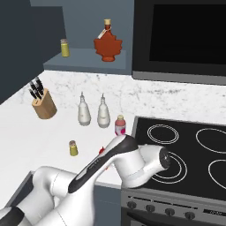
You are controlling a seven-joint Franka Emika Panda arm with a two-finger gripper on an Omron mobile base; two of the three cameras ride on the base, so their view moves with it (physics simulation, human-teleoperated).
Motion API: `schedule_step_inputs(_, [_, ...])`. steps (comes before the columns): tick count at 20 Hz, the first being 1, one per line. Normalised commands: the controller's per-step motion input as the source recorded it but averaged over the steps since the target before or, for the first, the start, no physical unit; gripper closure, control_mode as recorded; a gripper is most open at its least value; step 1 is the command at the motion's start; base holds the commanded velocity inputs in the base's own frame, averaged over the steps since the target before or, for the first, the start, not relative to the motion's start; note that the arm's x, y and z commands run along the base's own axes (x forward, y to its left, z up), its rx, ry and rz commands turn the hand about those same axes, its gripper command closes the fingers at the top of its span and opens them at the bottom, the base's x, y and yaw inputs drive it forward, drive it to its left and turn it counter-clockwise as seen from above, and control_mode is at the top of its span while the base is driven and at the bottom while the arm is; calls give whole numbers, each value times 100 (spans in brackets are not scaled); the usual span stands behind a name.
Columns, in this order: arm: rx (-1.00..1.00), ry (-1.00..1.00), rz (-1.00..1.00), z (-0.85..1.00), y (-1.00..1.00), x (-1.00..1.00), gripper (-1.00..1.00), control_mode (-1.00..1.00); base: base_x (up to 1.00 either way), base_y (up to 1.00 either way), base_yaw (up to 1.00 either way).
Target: Put the shaker and condiment bottle from the counter next to their counterparts in the cabinet.
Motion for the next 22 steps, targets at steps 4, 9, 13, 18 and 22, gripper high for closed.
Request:
schedule_step_inputs(4, [0, 0, 13, -74, 0, 0, -100, -100, 0, 0, 0])
schedule_step_inputs(9, [7, -1, 4, -59, 0, 0, -100, -100, 0, 0, 0])
schedule_step_inputs(13, [6, -1, 0, -14, 4, 0, -100, -100, 0, 0, 0])
schedule_step_inputs(18, [9, 1, 0, -3, 13, 0, -100, -100, 0, 0, 0])
schedule_step_inputs(22, [9, 4, 2, -3, 16, 0, -100, -100, 0, 0, 0])
